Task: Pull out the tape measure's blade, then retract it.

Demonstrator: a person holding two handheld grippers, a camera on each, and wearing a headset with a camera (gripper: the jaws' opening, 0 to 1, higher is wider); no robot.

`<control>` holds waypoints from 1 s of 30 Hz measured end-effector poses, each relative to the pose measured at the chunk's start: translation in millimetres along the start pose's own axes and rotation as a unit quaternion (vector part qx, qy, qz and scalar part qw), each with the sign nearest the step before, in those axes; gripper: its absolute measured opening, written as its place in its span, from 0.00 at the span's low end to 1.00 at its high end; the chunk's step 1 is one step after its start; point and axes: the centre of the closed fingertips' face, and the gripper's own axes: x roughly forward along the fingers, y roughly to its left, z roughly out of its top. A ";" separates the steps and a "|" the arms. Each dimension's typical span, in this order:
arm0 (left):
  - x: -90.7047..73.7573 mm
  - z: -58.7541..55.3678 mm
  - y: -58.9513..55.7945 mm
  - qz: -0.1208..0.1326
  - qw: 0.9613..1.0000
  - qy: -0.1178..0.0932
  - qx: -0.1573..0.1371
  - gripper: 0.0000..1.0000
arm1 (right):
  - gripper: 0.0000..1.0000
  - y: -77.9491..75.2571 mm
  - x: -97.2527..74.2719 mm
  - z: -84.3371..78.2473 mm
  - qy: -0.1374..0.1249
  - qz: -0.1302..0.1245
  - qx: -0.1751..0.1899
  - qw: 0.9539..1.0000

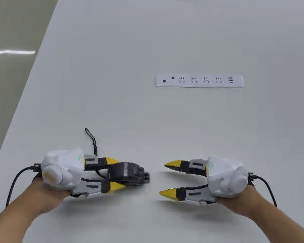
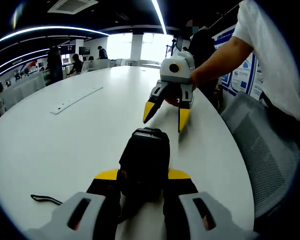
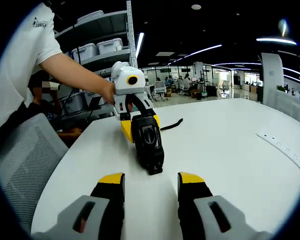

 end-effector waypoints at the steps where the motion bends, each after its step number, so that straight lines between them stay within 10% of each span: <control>1: 0.0 0.0 -0.1 0.000 1.000 0.000 0.000 0.28 | 0.42 -0.6 1.6 -0.1 0.000 0.002 0.000 1.000; 30: -0.7 0.1 -1.0 -0.001 1.000 -0.001 0.000 0.29 | 0.35 0.4 36.0 -8.5 0.015 0.041 -0.013 0.999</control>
